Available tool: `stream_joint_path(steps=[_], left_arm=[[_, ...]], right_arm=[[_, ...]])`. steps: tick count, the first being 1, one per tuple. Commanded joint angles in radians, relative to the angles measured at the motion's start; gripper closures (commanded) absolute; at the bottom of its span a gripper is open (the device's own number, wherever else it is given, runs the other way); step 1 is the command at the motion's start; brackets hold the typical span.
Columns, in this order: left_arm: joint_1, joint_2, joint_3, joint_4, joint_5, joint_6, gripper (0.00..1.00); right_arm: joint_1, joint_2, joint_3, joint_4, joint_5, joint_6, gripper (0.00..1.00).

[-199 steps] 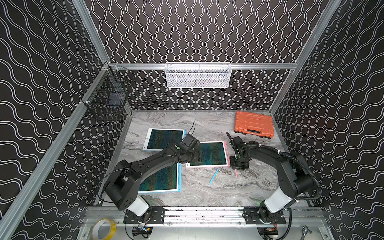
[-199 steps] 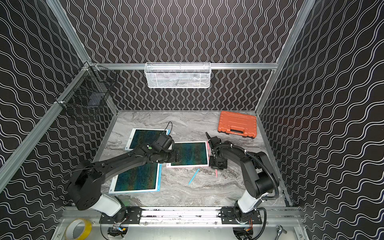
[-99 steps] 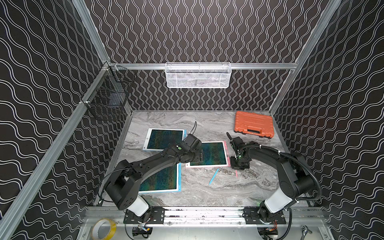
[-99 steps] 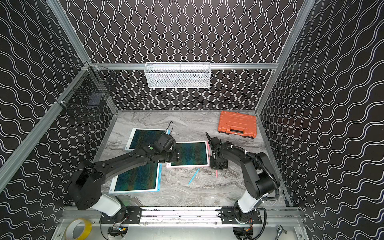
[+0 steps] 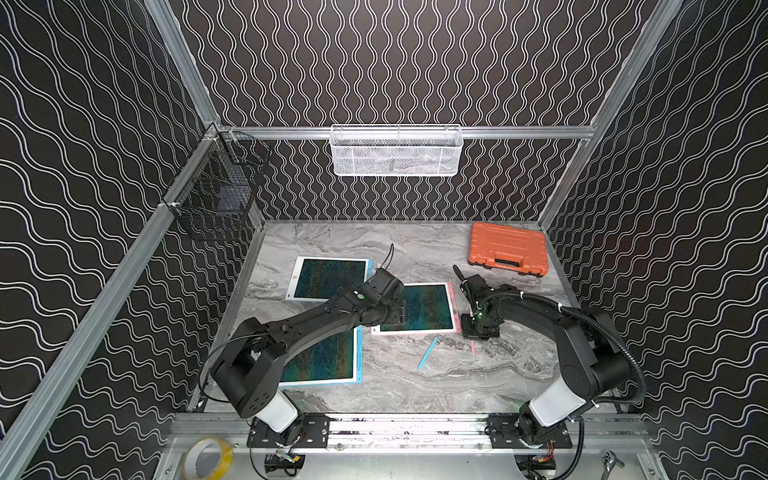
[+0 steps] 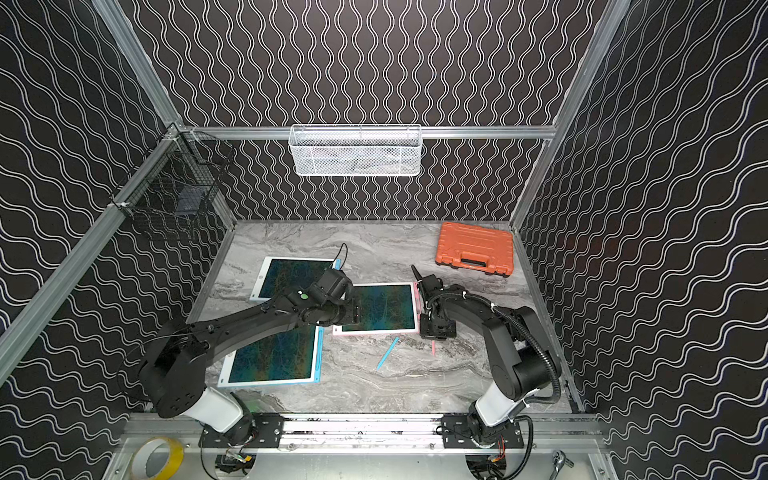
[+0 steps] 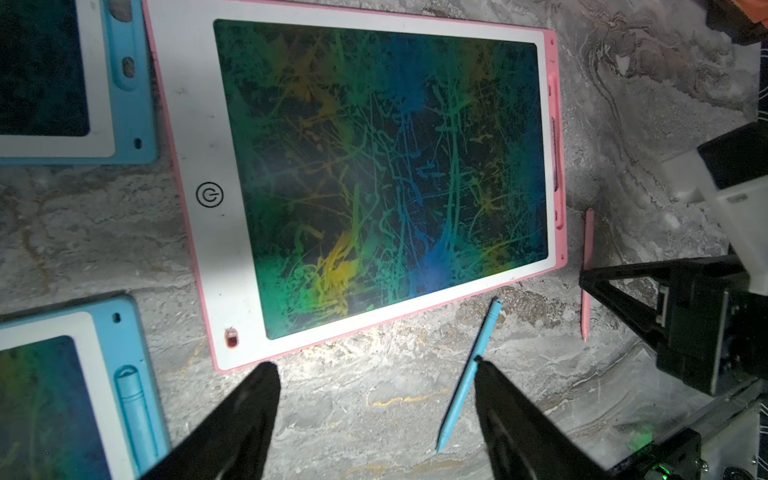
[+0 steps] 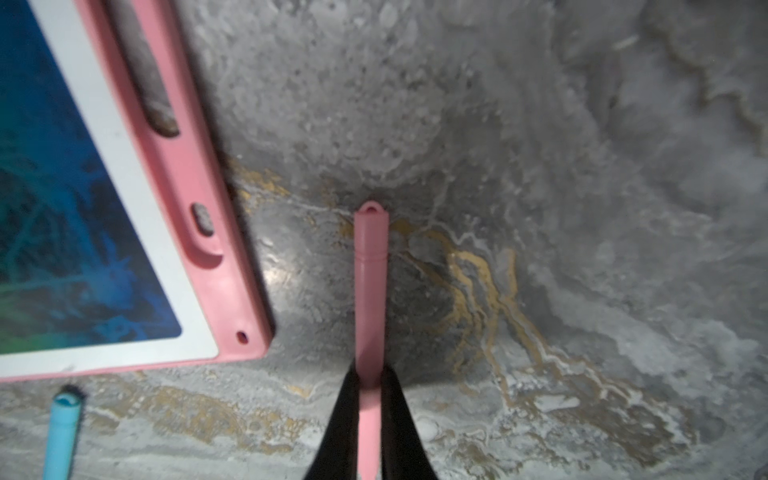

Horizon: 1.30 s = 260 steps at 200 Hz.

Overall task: Place the stylus back onto the writing tablet
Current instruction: Pick up the stylus from the center of the board.

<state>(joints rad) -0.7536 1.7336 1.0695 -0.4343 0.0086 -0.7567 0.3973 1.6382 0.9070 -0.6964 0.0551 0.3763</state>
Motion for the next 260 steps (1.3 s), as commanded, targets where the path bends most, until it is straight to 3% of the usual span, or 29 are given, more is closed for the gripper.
stream_joint_path(steps=[1, 134, 260], left_arm=[[0.000, 0.007, 0.010, 0.041, 0.012, -0.011, 0.22], [0.006, 0.019, 0.002, 0.075, 0.031, -0.024, 0.22], [0.015, -0.011, -0.042, 0.086, 0.027, -0.037, 0.22]], right_arm=[[0.001, 0.002, -0.003, -0.001, 0.022, -0.008, 0.89], [0.011, -0.032, 0.068, -0.013, 0.027, -0.028, 0.90], [0.012, 0.162, 0.325, 0.008, 0.039, -0.079, 0.90]])
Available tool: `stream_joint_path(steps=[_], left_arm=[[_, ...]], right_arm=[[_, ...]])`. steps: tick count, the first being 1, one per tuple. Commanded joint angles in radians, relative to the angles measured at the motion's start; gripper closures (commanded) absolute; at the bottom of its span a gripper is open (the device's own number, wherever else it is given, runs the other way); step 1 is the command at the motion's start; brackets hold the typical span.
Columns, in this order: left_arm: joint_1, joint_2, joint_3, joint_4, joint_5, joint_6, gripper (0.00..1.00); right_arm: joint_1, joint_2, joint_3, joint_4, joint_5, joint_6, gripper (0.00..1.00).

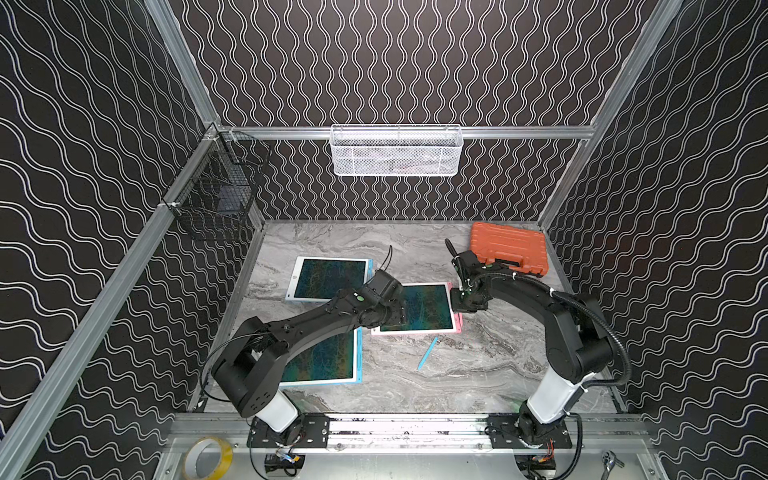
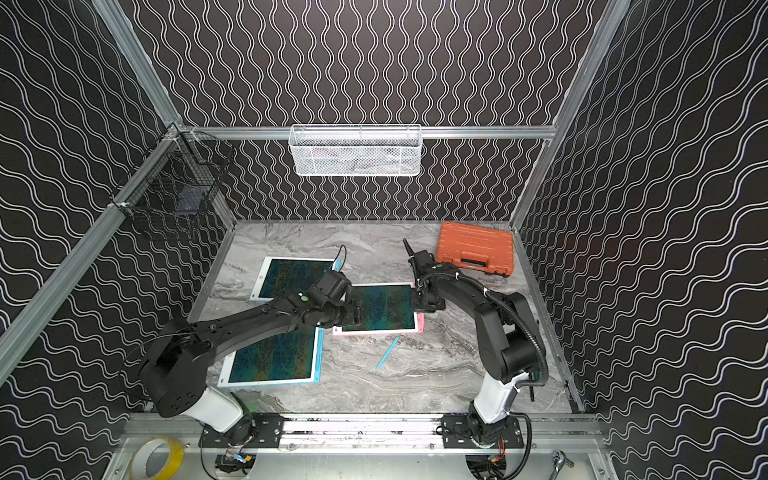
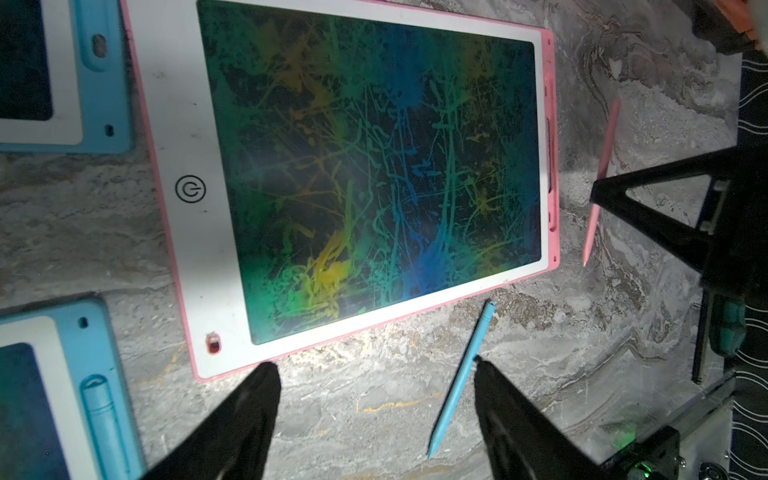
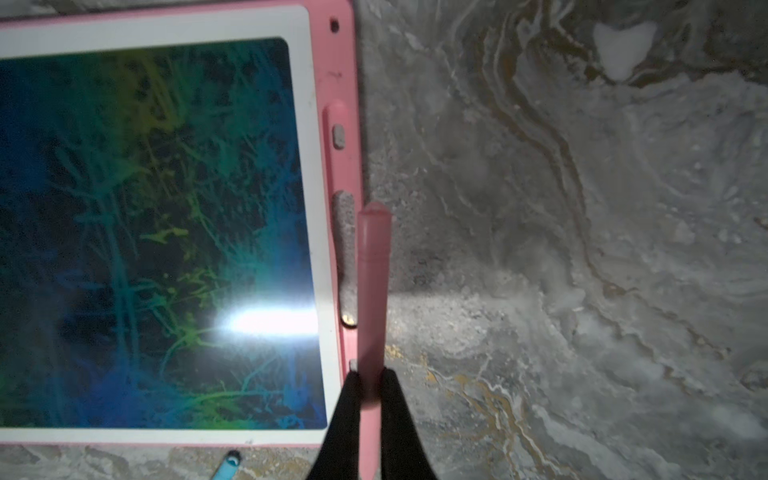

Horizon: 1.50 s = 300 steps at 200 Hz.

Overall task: Place the stylus back onto the writing tablet
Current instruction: Pick up the stylus from the center of the board, then place the stylus on the writing tablet.

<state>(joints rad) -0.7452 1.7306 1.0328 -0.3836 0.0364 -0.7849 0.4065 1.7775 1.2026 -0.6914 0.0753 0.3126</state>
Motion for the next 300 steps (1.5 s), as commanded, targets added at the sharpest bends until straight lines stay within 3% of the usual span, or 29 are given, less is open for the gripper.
stream_joint_path(steps=[1, 168, 300], left_arm=[[0.007, -0.009, -0.006, 0.034, -0.001, -0.009, 0.22], [0.029, 0.011, -0.017, 0.055, 0.021, -0.007, 0.22], [0.030, 0.001, -0.025, 0.055, 0.015, -0.005, 0.22]], right_arm=[[0.003, 0.024, 0.030, 0.003, 0.019, -0.016, 0.90], [0.051, 0.147, 0.095, 0.032, 0.064, -0.051, 0.89], [0.055, 0.152, 0.087, 0.034, 0.069, -0.025, 0.88]])
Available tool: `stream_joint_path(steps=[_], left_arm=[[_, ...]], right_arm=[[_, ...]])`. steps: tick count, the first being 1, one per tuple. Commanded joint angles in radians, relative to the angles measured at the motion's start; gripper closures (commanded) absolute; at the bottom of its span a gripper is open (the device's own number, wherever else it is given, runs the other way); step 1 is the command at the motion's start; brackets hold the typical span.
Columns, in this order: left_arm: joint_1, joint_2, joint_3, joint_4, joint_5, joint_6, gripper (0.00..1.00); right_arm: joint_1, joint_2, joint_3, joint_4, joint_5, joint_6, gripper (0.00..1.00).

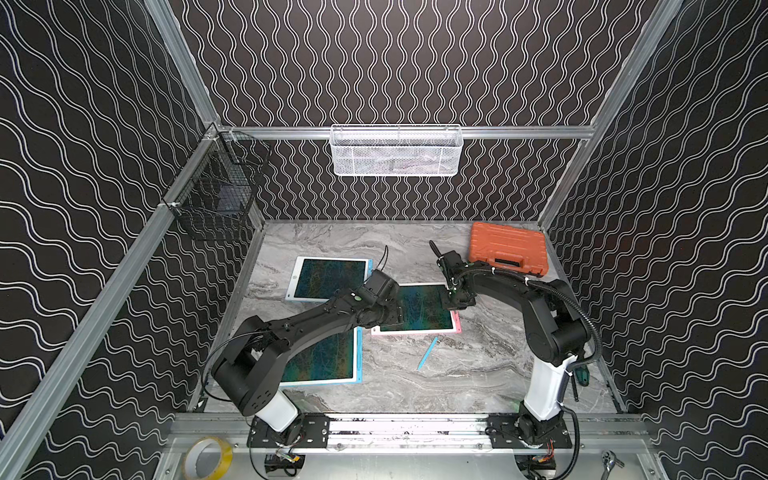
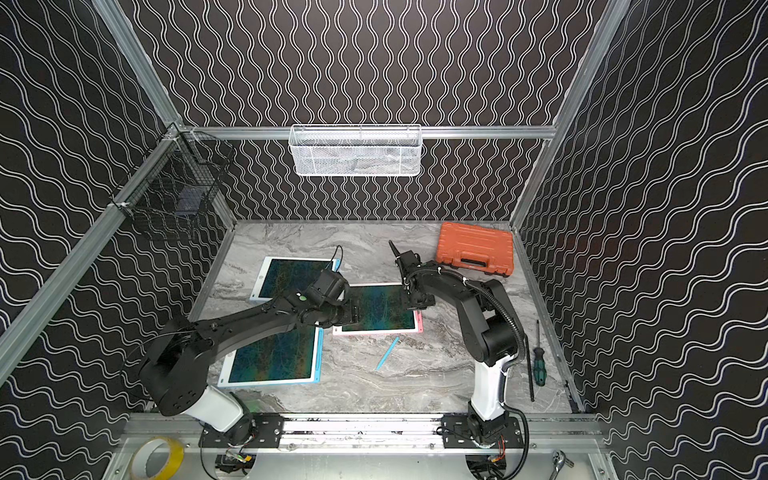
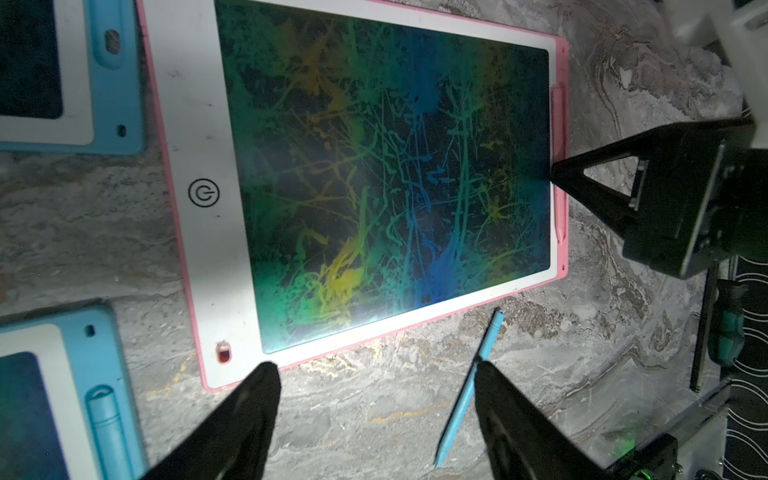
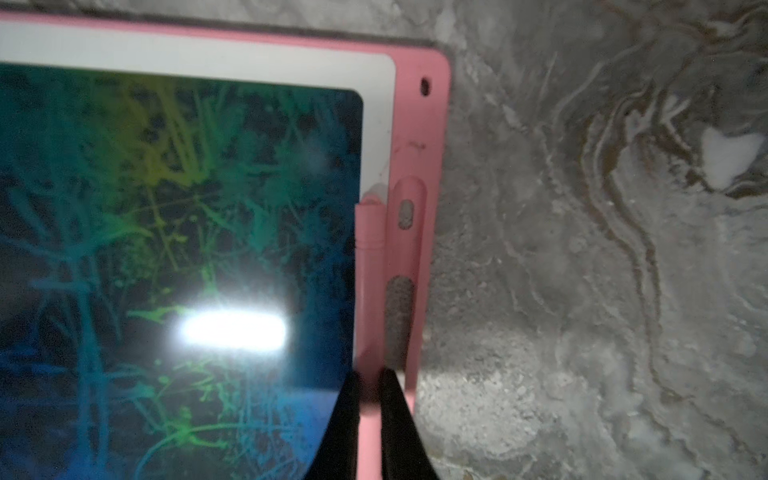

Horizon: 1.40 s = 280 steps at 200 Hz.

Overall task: Place the stylus back onto the writing tablet
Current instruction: Place the stylus on the writing tablet.

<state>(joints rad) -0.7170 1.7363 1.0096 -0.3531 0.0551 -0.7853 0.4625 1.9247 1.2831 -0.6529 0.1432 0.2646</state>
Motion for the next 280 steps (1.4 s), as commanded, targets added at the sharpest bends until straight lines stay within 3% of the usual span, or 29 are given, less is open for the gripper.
stream_joint_path(steps=[1, 231, 280], left_arm=[[0.001, -0.006, -0.002, 0.026, -0.004, -0.005, 0.22], [0.002, 0.009, 0.008, 0.033, 0.003, 0.006, 0.22], [0.002, 0.016, 0.016, 0.035, 0.006, 0.006, 0.22]], right_arm=[[-0.001, 0.006, 0.007, -0.005, 0.001, 0.022, 0.88], [-0.010, 0.006, -0.002, -0.007, 0.030, 0.044, 0.87], [-0.009, 0.003, -0.004, -0.004, 0.035, 0.044, 0.82]])
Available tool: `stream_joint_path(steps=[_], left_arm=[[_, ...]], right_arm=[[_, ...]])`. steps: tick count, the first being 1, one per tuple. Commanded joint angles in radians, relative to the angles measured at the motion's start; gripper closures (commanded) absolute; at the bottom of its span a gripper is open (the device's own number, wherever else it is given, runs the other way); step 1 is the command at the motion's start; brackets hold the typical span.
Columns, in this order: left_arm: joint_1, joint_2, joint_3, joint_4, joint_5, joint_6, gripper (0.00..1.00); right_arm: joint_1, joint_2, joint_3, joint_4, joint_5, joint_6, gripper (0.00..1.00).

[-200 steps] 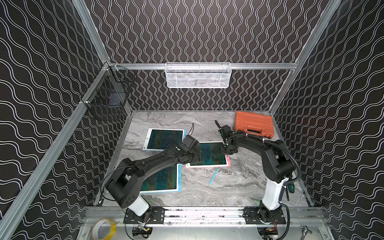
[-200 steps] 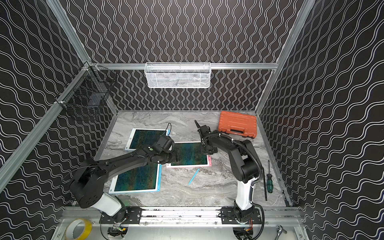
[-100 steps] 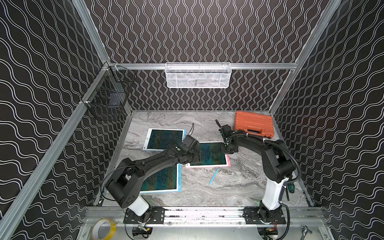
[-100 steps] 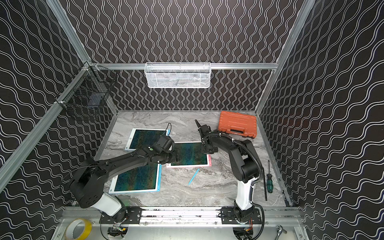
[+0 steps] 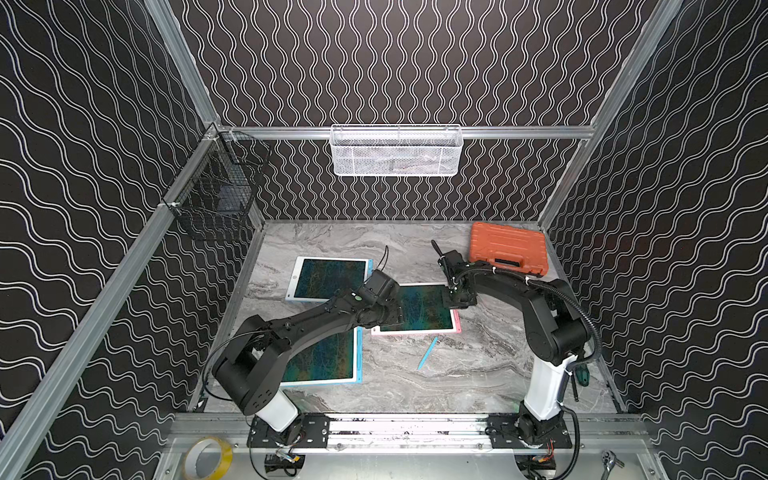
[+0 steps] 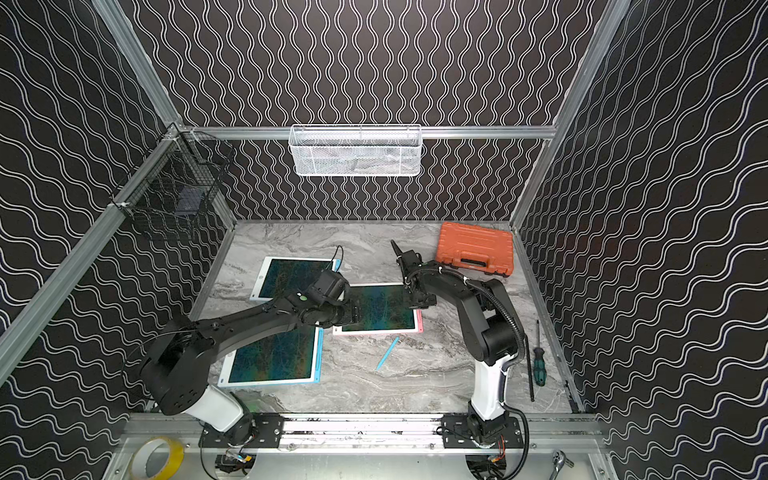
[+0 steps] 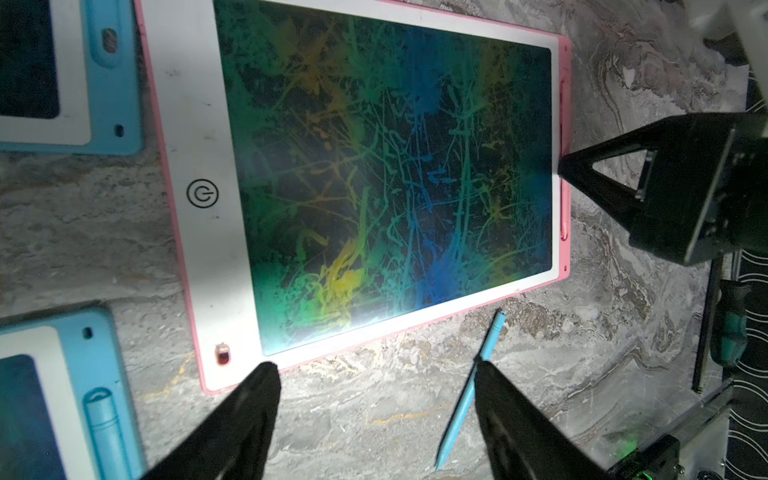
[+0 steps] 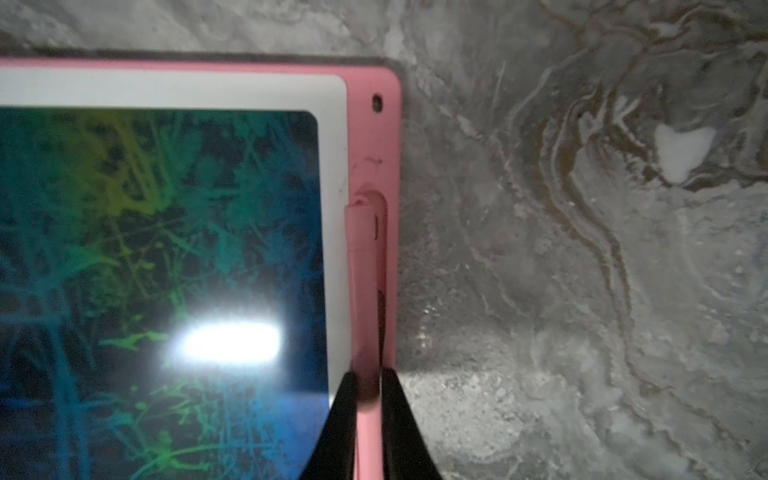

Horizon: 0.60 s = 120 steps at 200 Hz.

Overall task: Place the stylus back onto the writing tablet
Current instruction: Place the stylus on the writing tablet.

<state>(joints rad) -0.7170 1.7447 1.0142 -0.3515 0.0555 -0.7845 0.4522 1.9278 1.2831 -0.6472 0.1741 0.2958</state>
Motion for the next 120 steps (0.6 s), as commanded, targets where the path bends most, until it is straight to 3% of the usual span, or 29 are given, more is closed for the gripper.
stream_joint_path(steps=[1, 36, 120], left_arm=[[0.002, 0.007, 0.012, 0.033, 0.006, 0.005, 0.22], [0.002, 0.009, 0.013, 0.034, 0.007, 0.009, 0.22], [0.001, 0.010, 0.013, 0.040, 0.006, 0.010, 0.22]], right_arm=[[0.001, 0.001, -0.004, -0.010, 0.004, 0.012, 0.82], [0.001, -0.003, -0.005, -0.006, 0.005, 0.017, 0.77], [0.002, -0.017, 0.013, -0.015, 0.011, 0.026, 0.76]])
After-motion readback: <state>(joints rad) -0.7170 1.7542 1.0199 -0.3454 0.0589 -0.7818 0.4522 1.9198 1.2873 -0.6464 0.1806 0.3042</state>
